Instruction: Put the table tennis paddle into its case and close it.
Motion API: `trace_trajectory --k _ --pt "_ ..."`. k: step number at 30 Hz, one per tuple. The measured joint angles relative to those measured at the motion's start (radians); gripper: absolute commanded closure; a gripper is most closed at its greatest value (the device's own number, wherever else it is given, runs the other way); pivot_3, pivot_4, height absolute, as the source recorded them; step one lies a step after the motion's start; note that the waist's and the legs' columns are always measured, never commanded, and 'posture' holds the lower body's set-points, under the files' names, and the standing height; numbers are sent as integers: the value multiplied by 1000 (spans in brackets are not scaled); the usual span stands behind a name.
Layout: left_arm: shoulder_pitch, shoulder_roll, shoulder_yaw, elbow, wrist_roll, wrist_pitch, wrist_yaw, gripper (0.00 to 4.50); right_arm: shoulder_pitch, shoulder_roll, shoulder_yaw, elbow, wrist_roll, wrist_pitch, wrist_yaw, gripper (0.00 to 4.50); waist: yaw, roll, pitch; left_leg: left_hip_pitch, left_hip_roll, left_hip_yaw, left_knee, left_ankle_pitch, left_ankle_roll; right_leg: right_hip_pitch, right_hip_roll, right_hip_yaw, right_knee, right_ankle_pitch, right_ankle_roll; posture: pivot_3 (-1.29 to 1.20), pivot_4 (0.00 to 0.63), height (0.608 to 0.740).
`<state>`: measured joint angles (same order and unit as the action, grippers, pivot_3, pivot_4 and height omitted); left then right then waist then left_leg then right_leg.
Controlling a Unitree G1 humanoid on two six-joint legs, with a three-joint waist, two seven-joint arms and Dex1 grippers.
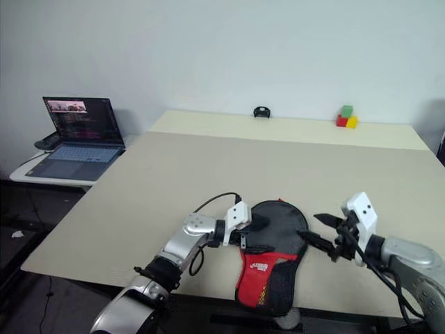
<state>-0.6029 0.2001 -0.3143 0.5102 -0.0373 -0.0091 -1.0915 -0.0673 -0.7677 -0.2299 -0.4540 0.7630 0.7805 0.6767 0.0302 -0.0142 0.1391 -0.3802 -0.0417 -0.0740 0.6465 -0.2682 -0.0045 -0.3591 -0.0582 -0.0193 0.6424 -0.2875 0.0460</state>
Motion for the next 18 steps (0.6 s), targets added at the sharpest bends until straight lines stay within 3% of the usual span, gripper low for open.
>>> trace_trajectory --k 9,18 --pt "103 75 52 -272 -77 221 47 0 -173 20 67 260 -110 -139 120 708 -14 1 21 -8 3 3 -1 0 0 -14 0 5 5 -1 -3 0 150 740" --pt "127 211 227 -615 -204 420 141 0 -289 16 98 514 -219 -266 257 708 -27 1 24 -14 2 5 0 2 -3 -19 -1 6 5 0 -3 0 150 740"
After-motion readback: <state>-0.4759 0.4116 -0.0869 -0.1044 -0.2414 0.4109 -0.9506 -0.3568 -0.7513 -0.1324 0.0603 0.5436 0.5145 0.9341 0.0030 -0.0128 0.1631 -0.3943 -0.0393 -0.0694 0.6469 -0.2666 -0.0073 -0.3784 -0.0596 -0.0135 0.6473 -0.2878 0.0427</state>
